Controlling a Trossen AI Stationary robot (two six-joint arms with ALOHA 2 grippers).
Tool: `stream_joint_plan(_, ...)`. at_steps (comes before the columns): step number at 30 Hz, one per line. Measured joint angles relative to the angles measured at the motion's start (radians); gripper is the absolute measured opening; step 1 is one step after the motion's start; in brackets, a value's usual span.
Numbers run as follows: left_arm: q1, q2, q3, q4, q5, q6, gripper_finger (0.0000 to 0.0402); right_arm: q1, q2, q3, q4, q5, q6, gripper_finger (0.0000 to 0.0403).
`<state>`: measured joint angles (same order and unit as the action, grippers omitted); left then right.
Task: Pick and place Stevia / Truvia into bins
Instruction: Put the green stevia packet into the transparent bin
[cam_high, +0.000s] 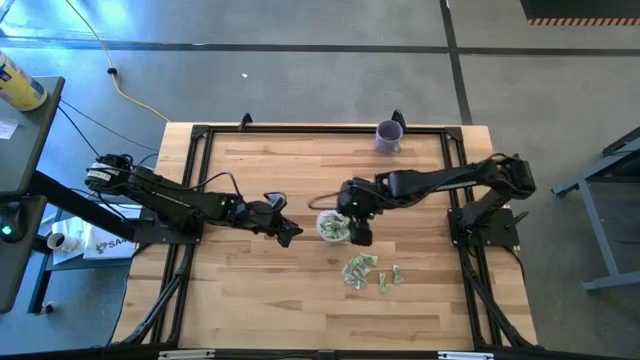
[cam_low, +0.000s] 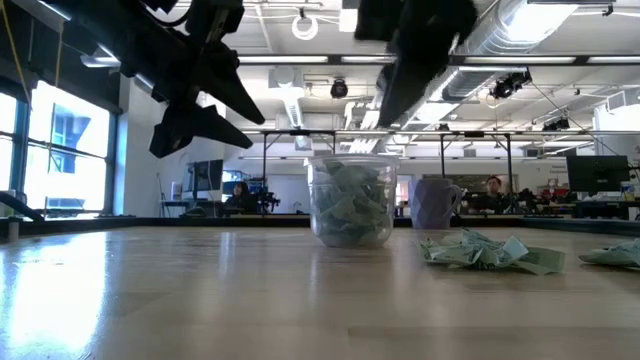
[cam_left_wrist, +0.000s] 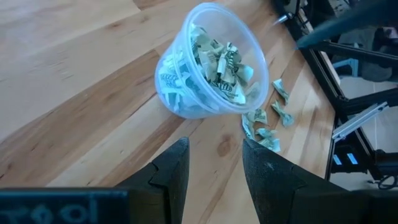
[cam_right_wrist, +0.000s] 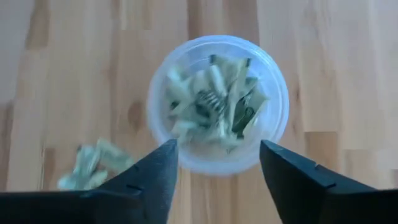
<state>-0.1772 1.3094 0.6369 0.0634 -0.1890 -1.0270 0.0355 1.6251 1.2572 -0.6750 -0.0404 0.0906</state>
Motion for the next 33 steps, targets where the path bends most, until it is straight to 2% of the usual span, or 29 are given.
stream_joint_plan(5,0.0,0.0,0.0,0.038,0.001,-0.007,0.0182,0.106,-0.082,-0.02,-0.123,0.135,-0.096,0.0242)
stream_joint_plan(10,-0.012,0.0,0.0,0.11,-0.001,-0.011,0.0182,0.204,-0.104,-0.16,-0.139,0.137,0.006,0.0244)
stream_joint_plan(15,-0.066,0.0,0.0,0.129,-0.031,-0.06,0.0182,0.284,-0.1,-0.309,0.051,0.137,0.155,0.0235)
stream_joint_plan(19,-0.12,0.0,0.0,0.129,-0.074,-0.107,0.0182,0.307,-0.1,-0.388,0.202,0.143,0.241,0.0225)
stream_joint_plan(25,-0.163,0.0,0.0,0.129,-0.13,-0.158,0.0182,0.308,-0.089,-0.461,0.335,0.137,0.275,0.0216)
stream_joint_plan(33,-0.163,0.0,0.0,0.12,-0.135,-0.152,0.0182,0.305,-0.016,-0.512,0.421,0.121,0.275,0.0229)
